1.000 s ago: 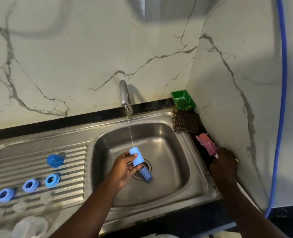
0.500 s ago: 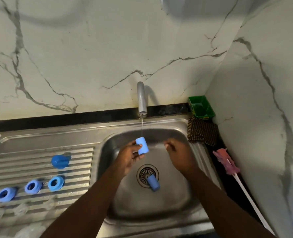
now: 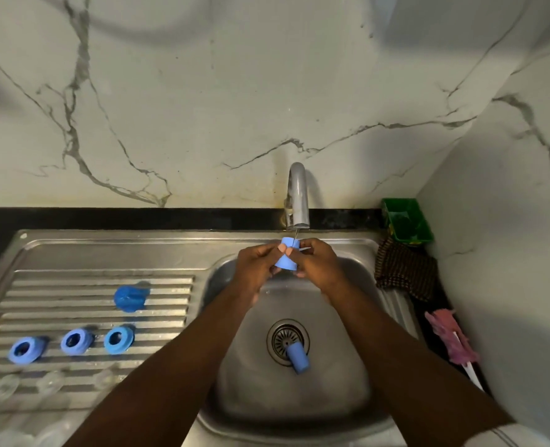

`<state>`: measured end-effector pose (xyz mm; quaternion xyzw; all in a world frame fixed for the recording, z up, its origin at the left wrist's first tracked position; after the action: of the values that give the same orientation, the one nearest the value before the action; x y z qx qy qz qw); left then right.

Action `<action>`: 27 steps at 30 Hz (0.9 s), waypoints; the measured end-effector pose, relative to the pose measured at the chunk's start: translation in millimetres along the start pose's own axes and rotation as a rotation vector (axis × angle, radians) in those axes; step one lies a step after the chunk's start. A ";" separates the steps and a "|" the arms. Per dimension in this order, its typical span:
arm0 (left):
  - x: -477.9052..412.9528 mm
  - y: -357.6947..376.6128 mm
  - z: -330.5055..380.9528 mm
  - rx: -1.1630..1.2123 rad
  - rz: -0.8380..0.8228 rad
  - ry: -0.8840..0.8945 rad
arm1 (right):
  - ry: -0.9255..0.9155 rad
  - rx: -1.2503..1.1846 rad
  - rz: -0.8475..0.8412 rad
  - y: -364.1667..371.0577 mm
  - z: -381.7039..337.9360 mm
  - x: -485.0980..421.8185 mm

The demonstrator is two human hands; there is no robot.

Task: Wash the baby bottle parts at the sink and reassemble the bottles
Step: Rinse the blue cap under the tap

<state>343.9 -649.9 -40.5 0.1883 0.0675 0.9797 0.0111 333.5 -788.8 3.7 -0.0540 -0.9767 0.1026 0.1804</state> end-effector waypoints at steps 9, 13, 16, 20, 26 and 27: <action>15.1 7.2 -9.6 0.093 -0.107 -0.183 | 0.116 -0.082 -0.027 -1.8 6.9 8.7; 17.1 7.1 -8.7 -0.192 -0.084 -0.061 | 0.178 -0.151 -0.073 2.4 12.4 12.2; 20.9 13.5 -3.5 -0.262 -0.095 -0.016 | 0.177 -0.169 -0.050 3.8 14.2 10.4; 26.6 12.8 1.9 -0.132 -0.129 -0.050 | 0.152 -0.180 -0.016 -0.6 12.3 8.0; 24.7 2.9 -2.4 -0.273 -0.022 -0.001 | 0.213 -0.206 -0.057 -4.4 17.2 13.1; 25.2 3.2 -2.6 -0.316 -0.005 0.032 | 0.230 -0.237 -0.079 -3.0 18.7 14.7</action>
<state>319.6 -652.2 -33.1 0.1683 -0.0867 0.9810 0.0419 312.8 -793.1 -7.7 -0.0481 -0.9563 -0.0275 0.2870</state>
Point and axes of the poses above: each hand's wrist, its own x-axis away from the middle knuckle, its own y-axis out of the palm, z = x × y, the point moved 2 cm from there along -x, towards the middle knuckle, and after that the axes turned 1 degree about -y, right-handed, at the moved point
